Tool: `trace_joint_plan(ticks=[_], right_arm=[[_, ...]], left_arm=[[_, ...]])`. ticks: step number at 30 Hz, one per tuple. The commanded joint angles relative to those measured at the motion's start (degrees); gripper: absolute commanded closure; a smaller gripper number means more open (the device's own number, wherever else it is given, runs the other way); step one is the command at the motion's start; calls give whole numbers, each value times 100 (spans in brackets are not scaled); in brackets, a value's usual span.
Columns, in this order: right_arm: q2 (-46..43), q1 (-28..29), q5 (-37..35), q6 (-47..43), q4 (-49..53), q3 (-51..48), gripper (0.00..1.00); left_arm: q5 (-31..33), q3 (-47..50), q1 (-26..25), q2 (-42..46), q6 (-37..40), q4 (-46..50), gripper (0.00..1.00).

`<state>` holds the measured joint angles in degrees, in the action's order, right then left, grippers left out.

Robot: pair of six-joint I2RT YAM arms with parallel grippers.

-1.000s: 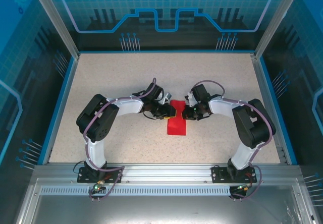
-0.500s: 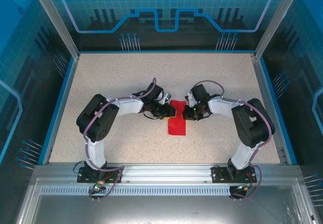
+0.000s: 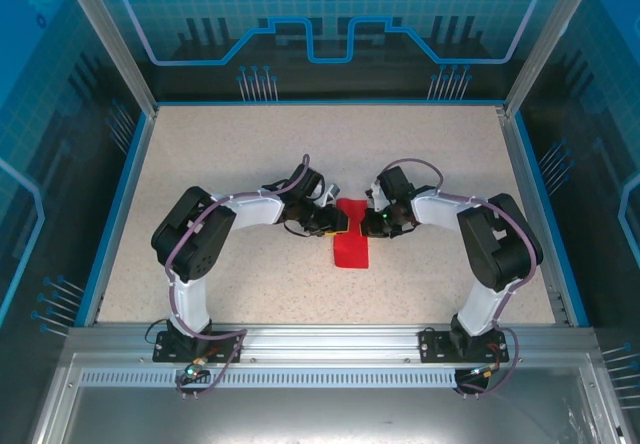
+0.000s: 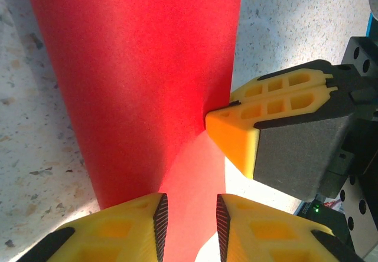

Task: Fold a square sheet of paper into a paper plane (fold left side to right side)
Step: Hold the square sheet of paper at the center of the table.

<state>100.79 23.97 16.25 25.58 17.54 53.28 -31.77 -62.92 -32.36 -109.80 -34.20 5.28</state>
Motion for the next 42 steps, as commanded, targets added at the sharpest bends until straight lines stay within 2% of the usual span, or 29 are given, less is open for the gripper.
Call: trace_joint_plan(ticks=[1, 34, 42], right_arm=[[88, 95, -38, -27, 140, 23, 96], [-345, 174, -88, 13, 303, 57, 95], [-211, 195, -94, 31, 267, 66, 94]], left_arm=[[16, -59, 30, -68, -19, 56, 69], [30, -37, 29, -99, -29, 15, 69], [30, -1, 27, -88, -36, -7, 69]])
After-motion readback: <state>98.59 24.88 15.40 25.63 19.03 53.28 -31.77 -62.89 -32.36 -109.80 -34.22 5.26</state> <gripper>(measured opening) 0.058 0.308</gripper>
